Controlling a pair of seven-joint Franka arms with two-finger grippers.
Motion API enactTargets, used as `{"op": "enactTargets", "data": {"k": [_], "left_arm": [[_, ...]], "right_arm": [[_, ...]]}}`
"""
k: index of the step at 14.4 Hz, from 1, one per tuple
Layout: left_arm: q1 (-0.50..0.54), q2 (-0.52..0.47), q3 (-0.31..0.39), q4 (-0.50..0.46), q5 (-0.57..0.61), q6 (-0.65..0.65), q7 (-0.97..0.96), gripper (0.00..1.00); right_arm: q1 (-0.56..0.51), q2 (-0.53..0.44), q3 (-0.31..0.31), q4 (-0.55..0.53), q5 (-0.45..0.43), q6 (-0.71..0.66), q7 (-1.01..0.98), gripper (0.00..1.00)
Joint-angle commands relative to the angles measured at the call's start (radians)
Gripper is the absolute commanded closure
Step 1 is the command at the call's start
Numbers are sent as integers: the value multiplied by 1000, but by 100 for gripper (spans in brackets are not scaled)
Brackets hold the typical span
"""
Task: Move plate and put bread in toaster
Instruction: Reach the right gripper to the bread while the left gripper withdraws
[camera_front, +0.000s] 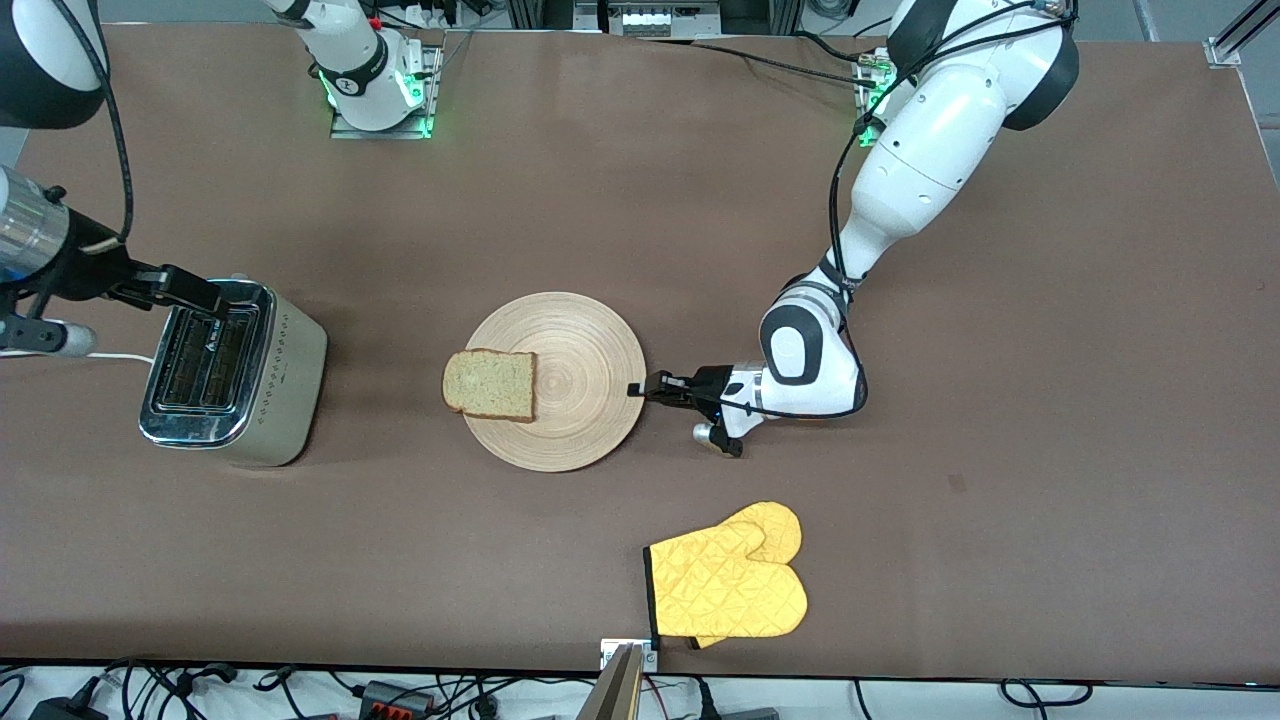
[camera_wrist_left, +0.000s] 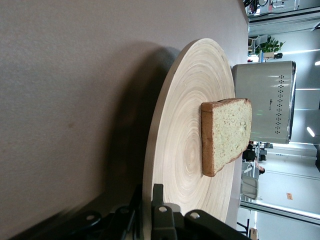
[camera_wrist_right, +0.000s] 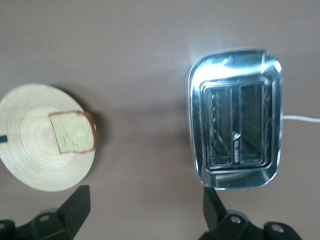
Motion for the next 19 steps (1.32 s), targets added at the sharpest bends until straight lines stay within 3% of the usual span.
{"op": "enactTargets", "data": {"k": [1,2,3,4,5,10,12,15,19], "left_arm": [[-19,34,3,-11,-16,32,35,91],[-18,34,3,-11,-16,32,34,82],[-18,34,3,-11,-16,30,34,61],[-15,34,3,-11,-16,30,35,35],[-13,32,3,-14,-14,30,35,1],[45,-52,9,-85,5,15,34,0],[86,-87,25,-99,71,-64,32,0],[213,-139,39,-71,377,-244,21,0],[344,-189,40,4,723,-469,20,0]], "right_arm": [[20,23,0,5,74,-20,24,0],[22,37,0,2,104,-22,24,0],[23,46,0,-7,128,-19,31,0],[26,46,0,-23,147,-13,75,0],[43,54,0,-27,167,-14,143,0],[120,129,0,-32,173,24,226,0],[132,131,3,-84,178,85,226,0],[129,97,5,-226,295,238,199,0],[134,68,8,-415,310,471,88,0]]}}
